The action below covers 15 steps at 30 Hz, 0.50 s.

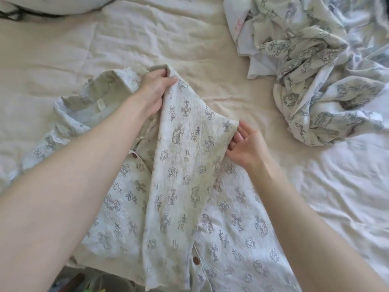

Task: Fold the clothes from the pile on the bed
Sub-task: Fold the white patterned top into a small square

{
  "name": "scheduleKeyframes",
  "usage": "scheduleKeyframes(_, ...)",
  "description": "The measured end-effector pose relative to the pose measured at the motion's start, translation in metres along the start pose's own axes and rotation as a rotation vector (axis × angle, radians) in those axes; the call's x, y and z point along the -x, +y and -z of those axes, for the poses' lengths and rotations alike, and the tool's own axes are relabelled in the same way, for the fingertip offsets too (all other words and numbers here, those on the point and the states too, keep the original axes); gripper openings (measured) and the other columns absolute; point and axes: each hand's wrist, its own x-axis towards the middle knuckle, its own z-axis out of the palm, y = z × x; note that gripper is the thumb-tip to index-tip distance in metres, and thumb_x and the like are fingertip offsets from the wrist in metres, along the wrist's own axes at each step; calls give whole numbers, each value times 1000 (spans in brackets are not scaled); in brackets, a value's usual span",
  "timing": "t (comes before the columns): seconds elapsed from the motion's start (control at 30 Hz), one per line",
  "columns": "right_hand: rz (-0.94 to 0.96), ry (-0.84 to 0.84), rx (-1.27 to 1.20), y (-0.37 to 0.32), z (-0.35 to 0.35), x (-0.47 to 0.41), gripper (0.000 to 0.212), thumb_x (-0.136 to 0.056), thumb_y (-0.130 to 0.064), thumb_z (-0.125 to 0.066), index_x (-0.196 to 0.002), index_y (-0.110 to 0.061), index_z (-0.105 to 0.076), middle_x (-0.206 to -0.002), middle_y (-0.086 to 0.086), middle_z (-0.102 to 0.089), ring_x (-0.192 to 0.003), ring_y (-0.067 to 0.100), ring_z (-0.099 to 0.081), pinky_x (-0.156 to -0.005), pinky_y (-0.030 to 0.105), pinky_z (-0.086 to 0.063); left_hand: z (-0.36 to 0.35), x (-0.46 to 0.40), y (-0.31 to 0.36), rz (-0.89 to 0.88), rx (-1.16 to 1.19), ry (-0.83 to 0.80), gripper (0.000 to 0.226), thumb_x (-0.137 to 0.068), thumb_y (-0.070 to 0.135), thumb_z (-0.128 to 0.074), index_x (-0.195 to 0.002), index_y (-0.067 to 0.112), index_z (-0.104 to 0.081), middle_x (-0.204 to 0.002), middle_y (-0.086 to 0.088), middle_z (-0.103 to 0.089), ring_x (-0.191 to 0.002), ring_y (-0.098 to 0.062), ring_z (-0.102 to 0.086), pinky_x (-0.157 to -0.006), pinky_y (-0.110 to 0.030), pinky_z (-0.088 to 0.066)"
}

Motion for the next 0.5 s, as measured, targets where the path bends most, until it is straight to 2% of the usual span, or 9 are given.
scheduleKeyframes(0.07, 58, 42, 294, 10, 6, -1, 32, -94, -31, -53, -111, -5, -60, -87, 7, -60, -106, 30, -64, -75, 29, -44, -1, 4, -14, 13, -165, 12, 32, -90, -2, -56, -122, -1, -54, -109, -13, -63, -97, -24, -64, -89, -36, -53)
scheduleKeyframes(0.1, 92, 74, 450, 16, 9, 2, 38, -93, -33, -55, -118, -4, -59, -87, 13, -57, -80, 27, -65, -71, 28, -43, 1, 7, -24, 20, -197, 41, 33, -90, 2, -57, -122, 2, -54, -112, -11, -63, -100, -24, -64, -90, -37, -52)
scheduleKeyframes(0.13, 126, 101, 562, 22, 12, 4, 41, -92, -34, -58, -121, -4, -59, -86, 14, -55, -71, 16, -52, -68, 30, -44, 3, 11, -34, 17, -211, 71, 30, -89, 6, -59, -120, 5, -56, -111, -8, -64, -100, -23, -64, -90, -39, -52)
scheduleKeyframes(0.17, 138, 119, 630, 28, 16, 7, 39, -91, -31, -61, -118, -4, -61, -86, 15, -61, -72, 26, -62, -67, 31, -48, 6, 15, -44, 7, -235, 87, 24, -89, 11, -61, -113, 9, -59, -108, -6, -66, -100, -24, -65, -90, -40, -52)
scheduleKeyframes(0.2, 142, 123, 673, 34, 20, 8, 33, -90, -25, -63, -113, -1, -63, -91, 19, -68, -74, 29, -66, -66, 34, -54, 10, 21, -54, 6, -287, 91, 14, -89, 17, -63, -102, 13, -61, -103, -5, -67, -99, -26, -65, -89, -43, -53)
scheduleKeyframes(0.27, 139, 131, 746, 43, 26, 13, 22, -90, -15, -63, -96, 6, -63, -103, 30, -65, -77, 41, -65, -73, 41, -57, 20, 34, -72, 0, -410, 99, 7, -86, 24, -66, -86, 19, -61, -97, -7, -69, -95, -28, -66, -87, -46, -53)
scheduleKeyframes(0.33, 176, 173, 750, 45, 28, 16, 11, -90, -10, -60, -82, -3, -63, -103, 30, -65, -75, 35, -65, -77, 45, -57, 30, 43, -82, -45, -444, 174, 11, -85, 26, -67, -78, 22, -61, -92, -5, -68, -92, -27, -66, -85, -45, -54)
scheduleKeyframes(0.43, 251, 180, 661, 47, 24, 18, 10, -92, -12, -59, -85, -8, -65, -97, 21, -70, -73, 25, -68, -68, 40, -59, 38, 46, -82, -99, -333, 272, 13, -85, 29, -68, -76, 27, -58, -85, 6, -64, -88, -18, -63, -83, -34, -51)
scheduleKeyframes(0.5, 251, 166, 672, 50, 22, 21, 12, -93, -20, -58, -91, -11, -64, -99, 15, -71, -82, 26, -69, -75, 41, -59, 39, 47, -83, -91, -287, 247, 11, -85, 30, -68, -81, 25, -59, -89, 4, -65, -91, -16, -62, -85, -32, -51)
